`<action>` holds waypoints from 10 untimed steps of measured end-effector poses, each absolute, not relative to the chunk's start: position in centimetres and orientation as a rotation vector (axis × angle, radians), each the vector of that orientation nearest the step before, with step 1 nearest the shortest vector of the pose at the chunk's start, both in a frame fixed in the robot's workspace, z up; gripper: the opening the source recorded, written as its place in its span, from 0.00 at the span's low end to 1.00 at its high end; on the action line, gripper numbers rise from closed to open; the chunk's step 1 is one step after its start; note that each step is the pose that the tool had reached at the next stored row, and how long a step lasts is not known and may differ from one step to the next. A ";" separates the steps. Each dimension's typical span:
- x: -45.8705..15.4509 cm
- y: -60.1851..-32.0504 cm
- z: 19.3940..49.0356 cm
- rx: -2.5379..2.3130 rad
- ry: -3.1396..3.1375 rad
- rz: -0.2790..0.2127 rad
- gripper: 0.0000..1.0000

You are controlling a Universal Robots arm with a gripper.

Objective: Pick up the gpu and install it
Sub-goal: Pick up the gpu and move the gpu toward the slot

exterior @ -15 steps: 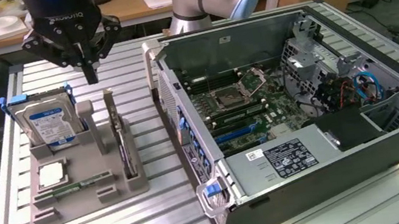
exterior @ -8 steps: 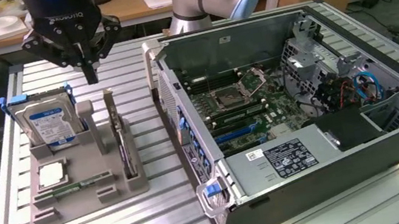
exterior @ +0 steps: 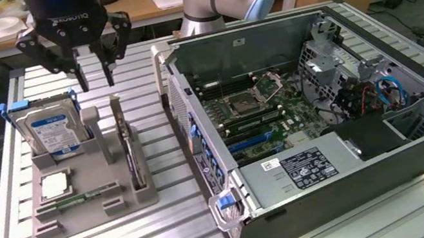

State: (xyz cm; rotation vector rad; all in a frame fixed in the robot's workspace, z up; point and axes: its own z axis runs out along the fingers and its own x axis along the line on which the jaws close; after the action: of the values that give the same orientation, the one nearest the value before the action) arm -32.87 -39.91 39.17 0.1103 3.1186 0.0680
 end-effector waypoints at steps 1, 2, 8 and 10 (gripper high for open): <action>-32.9 -39.9 39.2 0.094 3.120 0.068 0.47; -32.9 -39.9 39.1 0.071 3.121 0.068 0.47; -32.9 -39.9 38.5 -0.026 3.127 0.070 0.53; -32.9 -40.0 38.1 -0.027 3.129 0.070 0.53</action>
State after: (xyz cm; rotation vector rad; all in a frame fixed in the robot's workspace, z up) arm -32.86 -39.97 38.10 -0.0273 3.1289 0.0698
